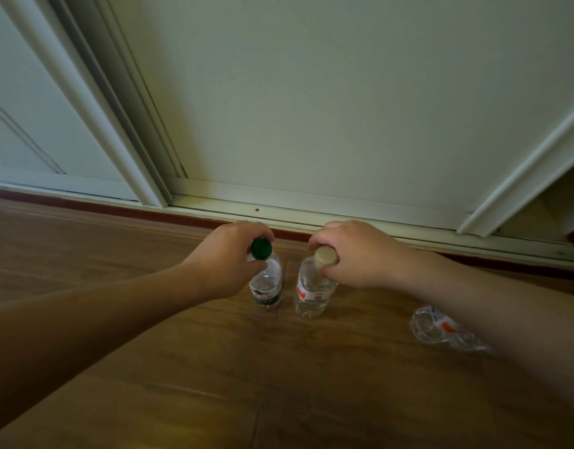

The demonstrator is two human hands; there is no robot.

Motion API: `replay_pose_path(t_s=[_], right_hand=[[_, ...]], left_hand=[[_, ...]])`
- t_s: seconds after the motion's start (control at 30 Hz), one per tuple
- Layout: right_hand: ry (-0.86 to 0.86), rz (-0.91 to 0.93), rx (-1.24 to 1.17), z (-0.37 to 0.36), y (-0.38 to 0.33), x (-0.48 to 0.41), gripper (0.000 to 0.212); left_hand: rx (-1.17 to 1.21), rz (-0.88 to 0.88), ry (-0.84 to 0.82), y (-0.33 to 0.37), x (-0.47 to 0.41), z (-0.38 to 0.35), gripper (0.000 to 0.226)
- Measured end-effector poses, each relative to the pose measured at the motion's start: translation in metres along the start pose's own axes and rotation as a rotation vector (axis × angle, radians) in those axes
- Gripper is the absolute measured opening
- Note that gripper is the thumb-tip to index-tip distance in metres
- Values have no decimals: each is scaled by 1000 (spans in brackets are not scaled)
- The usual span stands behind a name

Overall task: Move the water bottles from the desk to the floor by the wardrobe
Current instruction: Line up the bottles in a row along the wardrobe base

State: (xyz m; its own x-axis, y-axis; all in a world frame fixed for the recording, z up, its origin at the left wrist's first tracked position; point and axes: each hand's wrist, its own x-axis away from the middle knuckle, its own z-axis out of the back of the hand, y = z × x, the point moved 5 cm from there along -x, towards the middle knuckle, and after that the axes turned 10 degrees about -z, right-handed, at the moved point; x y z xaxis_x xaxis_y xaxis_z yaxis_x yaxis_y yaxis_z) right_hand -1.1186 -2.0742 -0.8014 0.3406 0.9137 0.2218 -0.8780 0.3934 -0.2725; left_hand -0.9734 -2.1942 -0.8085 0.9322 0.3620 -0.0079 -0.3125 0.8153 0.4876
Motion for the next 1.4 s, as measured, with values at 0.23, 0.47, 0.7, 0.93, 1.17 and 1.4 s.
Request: replay_pose_path(t_s=[0.23,0.47,0.7,0.93,1.17,1.4], right_hand=[[-10,-18,-2,-7,4,5,33],[-45,-29,11,-4,16,22,28],[-84,-54,48,8,41,49,28],[-114,-75,57,20,76,79,31],[-149,-93,37,22,104,93,42],[-171,-86,39,20,119,97,44]], left_hand=[[34,3,-7,7,-2,-4,34],[64,-46,-6,33,-8,-7,34],[83,-68,-36,60,-16,-17,36],[93,-96,-72,95,-31,-40,32],[70,-143,-99,123,-48,-64,34],[56,-150,-108,132,-56,-78,35]])
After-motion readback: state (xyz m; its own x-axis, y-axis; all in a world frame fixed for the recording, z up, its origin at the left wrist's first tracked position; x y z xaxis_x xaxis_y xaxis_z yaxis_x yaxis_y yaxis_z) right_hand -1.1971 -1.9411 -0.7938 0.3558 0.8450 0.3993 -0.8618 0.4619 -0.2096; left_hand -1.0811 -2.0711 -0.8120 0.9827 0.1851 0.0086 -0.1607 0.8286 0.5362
